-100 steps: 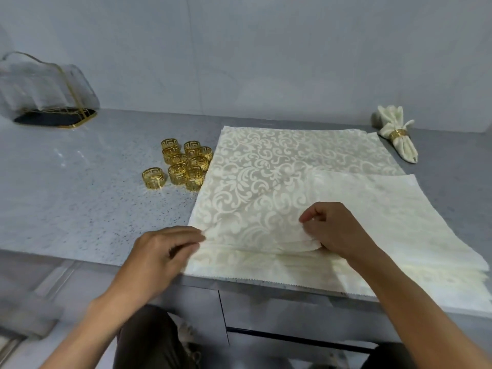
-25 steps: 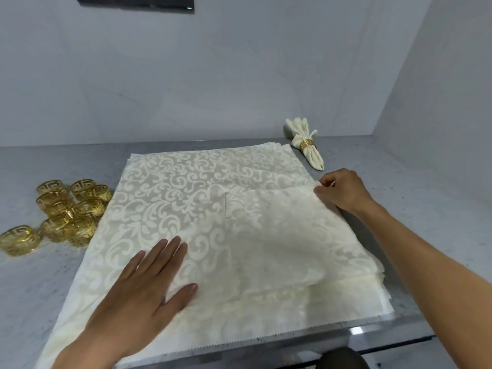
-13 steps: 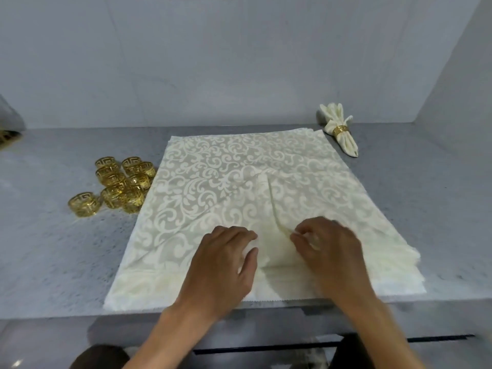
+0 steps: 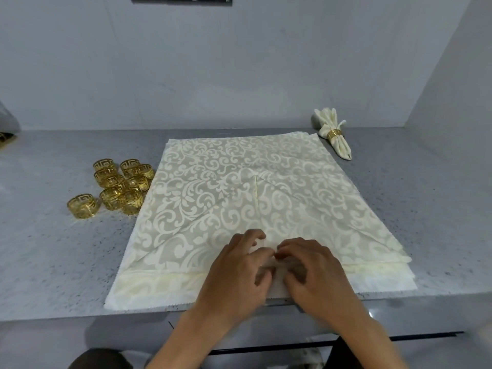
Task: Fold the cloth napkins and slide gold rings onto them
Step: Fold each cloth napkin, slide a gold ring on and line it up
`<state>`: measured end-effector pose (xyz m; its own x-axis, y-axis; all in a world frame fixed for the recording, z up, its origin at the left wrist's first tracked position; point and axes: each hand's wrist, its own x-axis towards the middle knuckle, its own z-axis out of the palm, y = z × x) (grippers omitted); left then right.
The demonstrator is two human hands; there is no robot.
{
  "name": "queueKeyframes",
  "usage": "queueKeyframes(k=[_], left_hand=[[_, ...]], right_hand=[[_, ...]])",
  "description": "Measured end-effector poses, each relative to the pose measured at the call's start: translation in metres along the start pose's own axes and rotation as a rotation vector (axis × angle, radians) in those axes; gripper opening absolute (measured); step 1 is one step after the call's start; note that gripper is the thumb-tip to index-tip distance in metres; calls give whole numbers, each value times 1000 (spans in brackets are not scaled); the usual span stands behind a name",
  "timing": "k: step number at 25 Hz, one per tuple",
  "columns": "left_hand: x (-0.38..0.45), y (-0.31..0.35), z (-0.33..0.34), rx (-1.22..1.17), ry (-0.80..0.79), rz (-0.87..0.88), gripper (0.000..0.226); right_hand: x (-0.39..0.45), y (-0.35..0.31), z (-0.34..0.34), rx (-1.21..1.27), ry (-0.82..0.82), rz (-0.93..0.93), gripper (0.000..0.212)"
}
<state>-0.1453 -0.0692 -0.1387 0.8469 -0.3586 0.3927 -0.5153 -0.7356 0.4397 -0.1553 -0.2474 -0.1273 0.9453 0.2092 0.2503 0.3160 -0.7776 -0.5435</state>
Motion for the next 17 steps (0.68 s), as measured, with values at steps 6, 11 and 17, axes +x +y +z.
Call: queueKeyframes(k=[6,11,17], left_hand=[[-1,-4,3,98,28,119,19],[2,-7,0,134,14,159,23],[4,-12,7,263,16,245,21]], right_hand=[[114,-10,-11,-158,-72,35,55],[143,23,18,-371,-267,152,63],[60,71,-34,-376,-163,257,60]])
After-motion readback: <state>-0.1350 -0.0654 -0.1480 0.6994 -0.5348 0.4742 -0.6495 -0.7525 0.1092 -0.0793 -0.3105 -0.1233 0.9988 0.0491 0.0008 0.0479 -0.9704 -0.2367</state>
